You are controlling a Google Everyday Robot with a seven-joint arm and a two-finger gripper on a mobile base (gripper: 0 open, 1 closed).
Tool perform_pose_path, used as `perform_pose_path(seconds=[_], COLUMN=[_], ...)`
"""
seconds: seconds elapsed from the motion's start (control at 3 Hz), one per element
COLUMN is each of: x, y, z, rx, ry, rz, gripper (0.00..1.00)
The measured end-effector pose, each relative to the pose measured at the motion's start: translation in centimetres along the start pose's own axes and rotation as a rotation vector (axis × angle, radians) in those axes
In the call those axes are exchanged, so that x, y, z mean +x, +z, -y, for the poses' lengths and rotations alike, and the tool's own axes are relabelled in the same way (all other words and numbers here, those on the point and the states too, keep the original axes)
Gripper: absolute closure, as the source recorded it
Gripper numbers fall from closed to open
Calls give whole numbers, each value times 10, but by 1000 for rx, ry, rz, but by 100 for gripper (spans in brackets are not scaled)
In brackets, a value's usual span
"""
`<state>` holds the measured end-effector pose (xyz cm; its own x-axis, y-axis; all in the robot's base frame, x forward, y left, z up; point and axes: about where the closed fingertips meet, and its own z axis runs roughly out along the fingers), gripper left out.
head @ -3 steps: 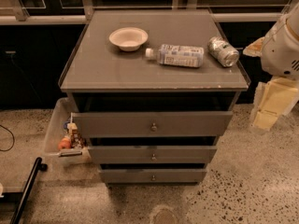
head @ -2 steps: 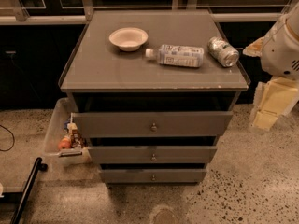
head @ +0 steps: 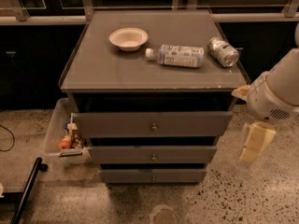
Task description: Open middle drawer
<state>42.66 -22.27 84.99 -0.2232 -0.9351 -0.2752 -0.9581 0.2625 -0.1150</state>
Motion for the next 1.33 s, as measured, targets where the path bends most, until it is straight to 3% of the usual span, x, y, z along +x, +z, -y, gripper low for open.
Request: perform_pose_path(seconds=[0.67,1.0,1.33], x=[35,36,41], y=[126,126,144], z=[-16,-16,-16], rx=[-41,-41,-86], ry=[-42,-41,-19], rz=[42,39,34], gripper=[0,0,0])
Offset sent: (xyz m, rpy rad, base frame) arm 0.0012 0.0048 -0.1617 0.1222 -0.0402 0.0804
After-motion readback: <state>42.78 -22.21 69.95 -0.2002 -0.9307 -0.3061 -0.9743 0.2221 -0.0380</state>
